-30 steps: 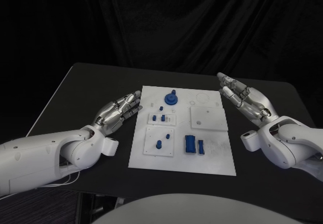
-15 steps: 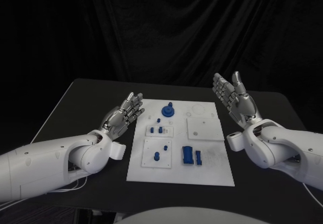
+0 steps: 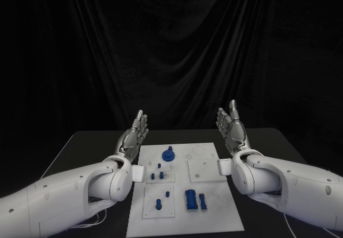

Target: Assemble the parts on the task board

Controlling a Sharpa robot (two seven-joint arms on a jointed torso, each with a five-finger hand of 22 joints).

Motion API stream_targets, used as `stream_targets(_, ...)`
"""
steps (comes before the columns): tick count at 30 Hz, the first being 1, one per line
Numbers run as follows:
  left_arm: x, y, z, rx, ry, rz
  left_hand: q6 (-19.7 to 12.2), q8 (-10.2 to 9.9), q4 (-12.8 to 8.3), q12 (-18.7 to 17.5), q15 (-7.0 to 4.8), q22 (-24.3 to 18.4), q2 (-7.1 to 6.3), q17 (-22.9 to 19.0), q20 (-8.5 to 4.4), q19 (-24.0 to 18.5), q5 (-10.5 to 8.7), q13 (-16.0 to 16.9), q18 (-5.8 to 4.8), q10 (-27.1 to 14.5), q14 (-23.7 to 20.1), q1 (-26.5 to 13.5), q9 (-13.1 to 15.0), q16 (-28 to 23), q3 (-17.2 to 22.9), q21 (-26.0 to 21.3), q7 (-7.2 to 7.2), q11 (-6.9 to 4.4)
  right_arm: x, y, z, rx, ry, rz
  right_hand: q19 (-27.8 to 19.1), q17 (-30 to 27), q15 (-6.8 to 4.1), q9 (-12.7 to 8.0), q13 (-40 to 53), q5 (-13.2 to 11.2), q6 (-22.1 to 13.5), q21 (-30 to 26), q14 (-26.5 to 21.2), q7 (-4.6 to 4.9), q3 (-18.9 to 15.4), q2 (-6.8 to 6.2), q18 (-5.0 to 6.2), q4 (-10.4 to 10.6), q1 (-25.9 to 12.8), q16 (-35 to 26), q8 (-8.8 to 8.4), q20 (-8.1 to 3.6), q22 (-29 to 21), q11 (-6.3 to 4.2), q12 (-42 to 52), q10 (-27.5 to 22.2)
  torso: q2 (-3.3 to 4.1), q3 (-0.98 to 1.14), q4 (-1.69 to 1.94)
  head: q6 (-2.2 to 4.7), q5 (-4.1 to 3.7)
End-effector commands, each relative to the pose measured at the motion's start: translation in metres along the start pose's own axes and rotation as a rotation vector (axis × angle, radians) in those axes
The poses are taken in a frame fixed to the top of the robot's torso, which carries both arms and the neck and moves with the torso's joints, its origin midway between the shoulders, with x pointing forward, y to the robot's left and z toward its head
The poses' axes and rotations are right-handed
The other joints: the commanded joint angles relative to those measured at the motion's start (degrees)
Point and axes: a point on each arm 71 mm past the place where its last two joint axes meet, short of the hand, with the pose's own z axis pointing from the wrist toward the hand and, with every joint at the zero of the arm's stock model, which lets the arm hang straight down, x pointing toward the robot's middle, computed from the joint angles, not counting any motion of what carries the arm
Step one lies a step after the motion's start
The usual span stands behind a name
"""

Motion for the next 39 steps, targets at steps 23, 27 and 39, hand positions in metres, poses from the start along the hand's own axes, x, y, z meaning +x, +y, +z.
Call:
stream_targets(23, -0.0023, -0.0006, 0.0046, -0.029, -0.155, 0.086, -6.62, -0.27, -4.28, -5.38, -0.50, -0.22, -3.56, -0.06, -2.05, -0.01, -7.69, -0.08, -2.45, -0.53, -0.12, -16.31, -0.07, -0.42, 0.51, -0.39, -0.12, 0.06, -0.0054, -0.0048, -0.0005, 0.058, -0.071, 0.004, -0.02, -0.06, -0.25, -0.06, -0.06, -0.20, -0.21, -0.21, 0.04, -0.02, 0.06, 0.07, -0.41, -0.22, -0.36, -0.21, -0.20, -0.29, -1.45, -0.19, -0.20, 0.00, -1.02, 0.51, -0.34, 0.91, -0.24)
stream_targets(27, -0.0023, -0.0006, 0.0046, -0.029, -0.155, 0.086, -6.62, -0.27, -4.28, -5.38, -0.50, -0.22, -3.56, -0.06, -2.05, -0.01, -7.69, -0.08, -2.45, -0.53, -0.12, -22.77, -0.07, -0.42, 0.51, -0.39, -0.12, 0.06, -0.0054, -0.0048, -0.0005, 0.058, -0.071, 0.004, -0.02, -0.06, -0.25, -0.06, -0.06, -0.20, -0.21, -0.21, 0.04, -0.02, 0.06, 0.07, -0.41, -0.22, -0.36, -0.21, -0.20, -0.29, -1.45, -0.19, -0.20, 0.00, -1.02, 0.51, -0.34, 0.91, -0.24)
stream_targets(39, -0.0023, -0.0006, 0.0046, -0.029, -0.155, 0.086, -6.62, -0.27, -4.28, -5.38, -0.50, -0.22, -3.56, -0.06, -2.05, -0.01, -7.69, -0.08, -2.45, -0.53, -0.12, -22.77, -0.07, -0.42, 0.51, -0.39, -0.12, 0.06, -0.0054, -0.0048, -0.0005, 0.058, -0.071, 0.004, -0.02, -0.06, -0.25, -0.06, -0.06, -0.20, -0.21, -0.21, 0.04, -0.02, 0.06, 0.07, -0.41, -0.22, -0.36, -0.21, -0.20, -0.29, -1.45, -0.19, -0.20, 0.00, -1.02, 0.51, -0.34, 0.91, -0.24)
